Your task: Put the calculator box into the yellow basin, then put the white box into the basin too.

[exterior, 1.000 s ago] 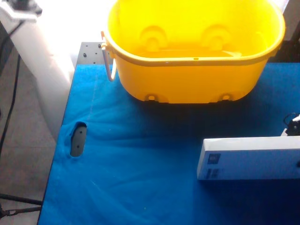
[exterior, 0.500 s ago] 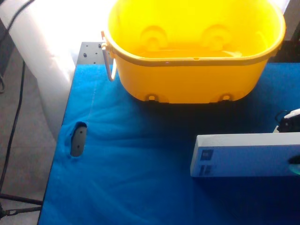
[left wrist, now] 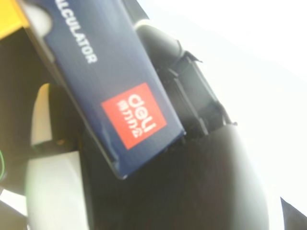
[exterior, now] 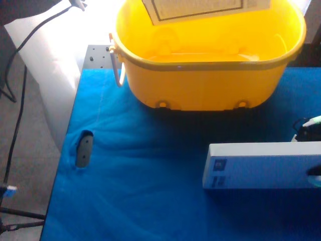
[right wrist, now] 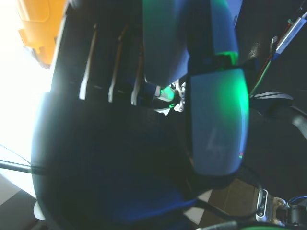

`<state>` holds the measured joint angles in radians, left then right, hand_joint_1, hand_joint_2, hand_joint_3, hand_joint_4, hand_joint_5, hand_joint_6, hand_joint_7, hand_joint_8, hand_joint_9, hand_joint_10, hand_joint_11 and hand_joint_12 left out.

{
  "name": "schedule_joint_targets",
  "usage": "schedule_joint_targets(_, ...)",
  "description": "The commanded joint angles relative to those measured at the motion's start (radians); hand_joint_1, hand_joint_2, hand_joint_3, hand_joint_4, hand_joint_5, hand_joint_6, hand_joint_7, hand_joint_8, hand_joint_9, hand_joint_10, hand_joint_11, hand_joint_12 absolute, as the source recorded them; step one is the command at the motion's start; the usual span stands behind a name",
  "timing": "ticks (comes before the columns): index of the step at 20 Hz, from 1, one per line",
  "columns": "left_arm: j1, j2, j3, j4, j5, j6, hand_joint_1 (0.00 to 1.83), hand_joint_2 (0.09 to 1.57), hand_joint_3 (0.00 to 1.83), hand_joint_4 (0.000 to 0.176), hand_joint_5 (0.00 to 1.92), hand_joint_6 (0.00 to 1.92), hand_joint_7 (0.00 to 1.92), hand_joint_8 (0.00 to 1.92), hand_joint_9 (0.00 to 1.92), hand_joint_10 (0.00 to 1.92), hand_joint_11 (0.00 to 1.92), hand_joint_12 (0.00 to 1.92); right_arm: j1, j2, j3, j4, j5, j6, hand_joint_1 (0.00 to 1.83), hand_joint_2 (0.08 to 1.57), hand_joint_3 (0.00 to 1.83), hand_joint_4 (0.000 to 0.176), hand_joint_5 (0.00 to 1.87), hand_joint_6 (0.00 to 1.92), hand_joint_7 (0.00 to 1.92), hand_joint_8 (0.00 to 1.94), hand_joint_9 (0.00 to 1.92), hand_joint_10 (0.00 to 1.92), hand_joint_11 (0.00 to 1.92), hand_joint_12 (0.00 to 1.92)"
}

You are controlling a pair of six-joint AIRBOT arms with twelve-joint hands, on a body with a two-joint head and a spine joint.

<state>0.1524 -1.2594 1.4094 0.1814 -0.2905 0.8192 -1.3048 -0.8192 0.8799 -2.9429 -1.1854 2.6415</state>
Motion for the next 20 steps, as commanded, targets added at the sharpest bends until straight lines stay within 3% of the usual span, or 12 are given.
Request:
schedule_joint_targets(1, -0.008, 0.001, 0.0, -0.017, -0.107, -0.005, 1.36, 1.17, 0.0, 0.0, 0.8, 1.15, 0.86, 1.21, 0.81, 1.43, 0.64, 1.65, 0.01, -0.004, 0.006, -0.004, -0.098, 0.002, 1.38, 1.1, 0.0, 0.0, 0.96, 0.89, 0.97, 0.99, 0.98, 1.25, 0.91, 1.47)
schedule_joint_targets(4, -0.003, 0.006, -0.001, -0.03, -0.113, -0.005, 1.36, 1.17, 0.0, 0.0, 0.82, 1.1, 0.89, 1.2, 0.79, 1.42, 0.62, 1.64, 0.011, -0.004, 0.007, -0.004, -0.098, 0.002, 1.36, 1.11, 0.0, 0.0, 0.99, 0.78, 0.95, 1.08, 0.97, 1.32, 0.95, 1.59)
schedule_joint_targets(5, -0.001, 0.008, 0.0, -0.037, -0.115, -0.005, 1.22, 1.18, 0.0, 0.0, 0.81, 1.18, 0.88, 1.22, 0.68, 1.25, 0.46, 1.7, 0.012, -0.004, 0.007, -0.004, -0.098, 0.002, 1.38, 1.1, 0.0, 0.0, 0.97, 0.84, 0.96, 1.04, 0.97, 1.28, 0.93, 1.53)
schedule_joint_targets(6, 0.001, 0.01, 0.001, -0.042, -0.116, -0.006, 1.0, 1.03, 0.0, 0.0, 0.58, 0.59, 0.61, 0.46, 0.45, 0.79, 0.11, 1.65, 0.013, -0.004, 0.007, -0.004, -0.098, 0.002, 1.38, 1.1, 0.0, 0.0, 0.98, 0.85, 0.98, 0.98, 0.97, 1.25, 0.89, 1.49)
schedule_joint_targets(7, 0.003, 0.012, 0.002, -0.044, -0.118, -0.006, 1.0, 1.03, 0.0, 0.0, 0.58, 0.59, 0.61, 0.46, 0.45, 0.79, 0.11, 1.65, 0.013, -0.004, 0.007, -0.004, -0.098, 0.002, 1.38, 1.1, 0.0, 0.0, 0.98, 0.85, 0.98, 0.98, 0.97, 1.25, 0.89, 1.49)
schedule_joint_targets(8, 0.004, 0.013, 0.002, -0.048, -0.121, -0.006, 0.91, 0.97, 0.0, 0.0, 0.52, 0.4, 0.55, 0.27, 0.35, 0.71, 0.02, 1.66, 0.013, -0.004, 0.007, -0.004, -0.098, 0.002, 1.29, 1.12, 0.0, 0.0, 1.03, 0.67, 0.93, 1.32, 1.03, 1.6, 1.02, 1.81)
schedule_joint_targets(9, 0.006, 0.016, 0.002, -0.053, -0.125, -0.007, 0.82, 0.93, 0.0, 0.0, 0.43, 0.18, 0.42, 0.08, 0.13, 0.61, 0.0, 1.51, 0.013, -0.004, 0.008, -0.004, -0.098, 0.002, 1.36, 1.12, 0.0, 0.0, 1.01, 0.75, 0.92, 1.16, 0.93, 1.38, 0.91, 1.64)
schedule_joint_targets(12, 0.007, 0.018, 0.003, -0.06, -0.13, -0.008, 0.68, 0.89, 0.0, 0.0, 0.32, 0.05, 0.24, 0.0, 0.03, 0.36, 0.0, 1.27, 0.013, -0.004, 0.007, -0.004, -0.099, 0.002, 1.39, 1.1, 0.0, 0.0, 0.99, 0.85, 0.99, 0.95, 0.98, 1.24, 0.9, 1.5)
schedule_joint_targets(14, 0.01, 0.019, 0.007, -0.069, -0.133, -0.008, 0.64, 0.88, 0.0, 0.008, 0.32, 0.03, 0.19, 0.0, 0.01, 0.29, 0.0, 1.29, 0.013, -0.004, 0.008, -0.004, -0.099, 0.002, 1.3, 1.09, 0.0, 0.0, 1.08, 0.68, 1.02, 1.12, 1.06, 1.36, 1.0, 1.62)
schedule_joint_targets(15, 0.014, 0.024, 0.007, -0.077, -0.14, -0.008, 0.65, 0.89, 0.0, 0.0, 0.31, 0.02, 0.16, 0.0, 0.0, 0.24, 0.0, 1.3, 0.014, -0.004, 0.008, -0.004, -0.099, 0.003, 1.37, 1.09, 0.0, 0.0, 1.03, 0.78, 0.99, 0.99, 1.0, 1.26, 0.94, 1.55)
schedule_joint_targets(17, 0.023, 0.053, 0.0, -0.091, -0.177, -0.029, 0.66, 0.88, 0.0, 0.015, 0.35, 0.01, 0.21, 0.01, 0.03, 0.26, 0.0, 1.36, 0.023, -0.003, 0.007, -0.007, -0.1, 0.008, 1.39, 1.09, 0.0, 0.0, 1.01, 0.87, 0.99, 0.93, 0.99, 1.19, 0.88, 1.5)
schedule_joint_targets(20, 0.037, 0.131, -0.032, -0.089, -0.264, -0.109, 0.64, 0.91, 0.0, 0.0, 0.45, 0.03, 0.41, 0.03, 0.23, 0.25, 0.0, 1.24, 0.029, 0.004, 0.007, -0.022, -0.151, 0.048, 1.39, 1.09, 0.0, 0.0, 0.95, 0.92, 1.02, 0.9, 1.02, 1.18, 0.95, 1.41)
